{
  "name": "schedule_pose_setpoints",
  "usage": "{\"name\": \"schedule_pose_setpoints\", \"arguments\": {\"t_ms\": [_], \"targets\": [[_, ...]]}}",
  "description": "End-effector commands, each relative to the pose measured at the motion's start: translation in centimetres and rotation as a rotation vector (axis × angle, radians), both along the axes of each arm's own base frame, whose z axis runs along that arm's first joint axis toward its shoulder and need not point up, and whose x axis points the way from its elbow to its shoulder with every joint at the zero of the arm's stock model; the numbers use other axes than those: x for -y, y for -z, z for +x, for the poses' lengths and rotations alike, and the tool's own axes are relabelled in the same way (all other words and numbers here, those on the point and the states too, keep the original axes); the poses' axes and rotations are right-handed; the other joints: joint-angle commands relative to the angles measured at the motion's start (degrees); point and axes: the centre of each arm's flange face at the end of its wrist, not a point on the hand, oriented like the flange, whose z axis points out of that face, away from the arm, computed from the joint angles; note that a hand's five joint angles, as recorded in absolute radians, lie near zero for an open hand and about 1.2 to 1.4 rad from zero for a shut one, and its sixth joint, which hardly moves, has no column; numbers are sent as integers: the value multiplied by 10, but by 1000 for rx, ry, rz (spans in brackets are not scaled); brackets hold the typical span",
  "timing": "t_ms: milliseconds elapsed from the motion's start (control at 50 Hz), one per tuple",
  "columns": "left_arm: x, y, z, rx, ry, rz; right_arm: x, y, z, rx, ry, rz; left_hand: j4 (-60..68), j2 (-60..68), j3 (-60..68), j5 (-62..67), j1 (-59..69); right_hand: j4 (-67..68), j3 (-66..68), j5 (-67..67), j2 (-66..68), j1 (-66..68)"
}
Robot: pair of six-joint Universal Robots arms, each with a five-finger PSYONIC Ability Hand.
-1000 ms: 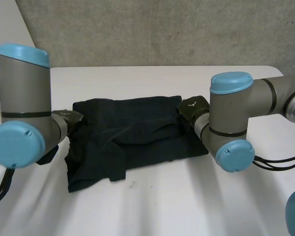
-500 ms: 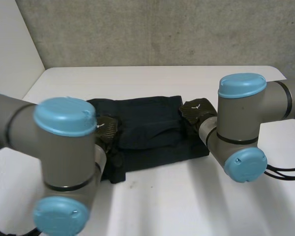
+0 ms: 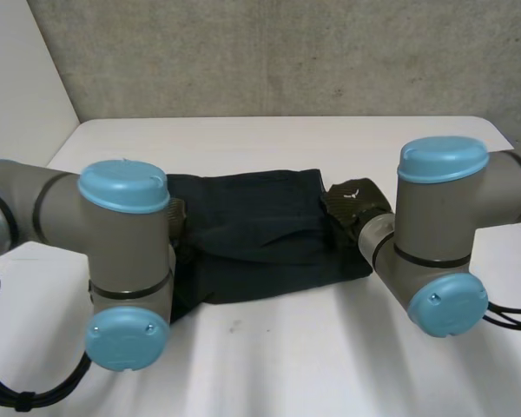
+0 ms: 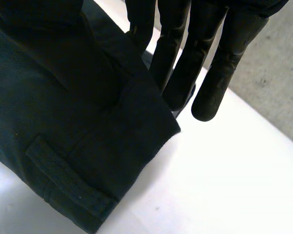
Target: Fold the shorts.
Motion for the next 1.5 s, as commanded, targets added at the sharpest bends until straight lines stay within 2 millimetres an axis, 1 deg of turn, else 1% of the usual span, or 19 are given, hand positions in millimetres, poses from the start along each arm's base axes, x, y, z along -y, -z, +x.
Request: {"name": "schedule_pose_setpoints", "arguments": {"t_ms": [20, 200, 300, 500, 660, 740, 820, 900, 920, 980, 1000, 1040, 1060, 1120, 1180, 1260, 1280, 1340, 1500], "targets": [[-18, -35, 16, 126, 84, 25, -13, -40, -2, -89, -100, -150, 82, 81, 84, 97, 88, 119, 120, 147, 127, 239], [-40, -72, 27, 280, 206, 24, -40, -61, -12, -258, -210, -130, 145, 144, 148, 161, 152, 119, 120, 147, 127, 239], [-39, -62, 40, 377, 209, 73, -54, -54, -19, -349, -253, -35, 261, 260, 264, 277, 268, 119, 120, 147, 127, 239], [-53, -22, 51, 575, 300, 195, -68, -20, -30, -469, -301, 90, 273, 272, 276, 289, 280, 119, 120, 147, 127, 239], [-18, -11, 32, 576, 296, 103, -52, -5, -20, -485, -308, 89, 273, 272, 276, 289, 280, 119, 120, 147, 127, 239], [17, -20, 19, 555, 259, -9, -27, -3, -5, -452, -290, 9, 273, 272, 276, 289, 280, 119, 120, 147, 127, 239], [54, -42, 3, 504, 209, -176, 4, -23, 14, -363, -242, -162, 273, 272, 276, 289, 280, 119, 120, 147, 127, 239], [90, -90, -17, 416, 134, -439, 39, -68, 32, -236, -145, -428, 273, 272, 276, 289, 280, 119, 120, 147, 127, 239], [101, -118, -21, 368, 92, -563, 50, -96, 38, -166, -96, -564, 273, 272, 276, 289, 280, 119, 120, 147, 127, 239], [111, -161, -24, 287, 26, -750, 60, -141, 43, -37, -31, -764, 273, 272, 276, 289, 280, 119, 120, 147, 127, 239], [114, -184, -24, 237, -9, -855, 60, -175, 43, 60, 5, -903, 273, 272, 276, 289, 280, 119, 120, 147, 127, 239], [112, -205, -22, 189, -38, -947, 56, -204, 40, 152, 38, -1019, 273, 272, 276, 289, 280, 119, 120, 147, 127, 239], [104, -229, -18, 145, -67, -1030, 52, -224, 37, 232, 58, -1112, 273, 272, 276, 289, 280, 119, 120, 147, 127, 239], [92, -249, -11, 105, -93, -1092, 48, -238, 33, 302, 77, -1190, 273, 272, 276, 289, 280, 119, 120, 147, 127, 239], [81, -243, -5, 111, -81, -1068, 46, -226, 33, 281, 67, -1151, 273, 272, 276, 289, 280, 119, 120, 147, 127, 239], [74, -212, -3, 126, -38, -975, 47, -186, 35, 186, 29, -989, 273, 272, 276, 289, 280, 119, 120, 147, 127, 239], [72, -203, -3, 128, -27, -950, 46, -164, 34, 139, 9, -904, 273, 272, 276, 289, 280, 119, 120, 147, 127, 239], [69, -166, -1, 139, 11, -847, 43, -130, 32, 70, -18, -784, 273, 272, 276, 289, 280, 119, 120, 147, 127, 239], [42, -58, 0, 234, 156, -569, 22, -11, 17, -156, -77, -415, 273, 272, 276, 289, 280, 119, 120, 147, 127, 239]]}}
